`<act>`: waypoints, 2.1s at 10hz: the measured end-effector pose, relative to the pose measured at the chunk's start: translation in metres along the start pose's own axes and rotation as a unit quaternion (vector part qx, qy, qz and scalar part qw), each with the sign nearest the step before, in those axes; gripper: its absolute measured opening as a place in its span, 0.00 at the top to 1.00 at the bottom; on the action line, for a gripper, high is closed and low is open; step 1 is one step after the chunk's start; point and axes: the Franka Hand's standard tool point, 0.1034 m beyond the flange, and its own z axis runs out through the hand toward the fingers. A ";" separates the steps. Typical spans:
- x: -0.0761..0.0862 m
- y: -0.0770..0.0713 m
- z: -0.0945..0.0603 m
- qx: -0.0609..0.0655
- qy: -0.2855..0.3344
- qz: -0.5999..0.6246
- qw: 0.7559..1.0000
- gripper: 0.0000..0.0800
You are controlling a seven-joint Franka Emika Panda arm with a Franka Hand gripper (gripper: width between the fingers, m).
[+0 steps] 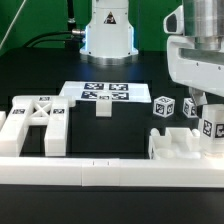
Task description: Assemble chair
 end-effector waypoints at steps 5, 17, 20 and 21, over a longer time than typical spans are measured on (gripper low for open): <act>0.002 0.004 0.000 -0.018 0.001 -0.263 0.965 0.19; -0.008 -0.001 -0.009 -0.078 0.003 -0.680 0.729 0.19; -0.007 0.000 -0.009 -0.078 0.003 -0.679 0.730 0.52; -0.006 0.000 -0.009 -0.078 0.003 -0.676 0.733 0.64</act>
Offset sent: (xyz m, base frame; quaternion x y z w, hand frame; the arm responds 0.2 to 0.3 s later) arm 0.0000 0.0000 0.0000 0.0000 0.0000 -0.1938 0.9810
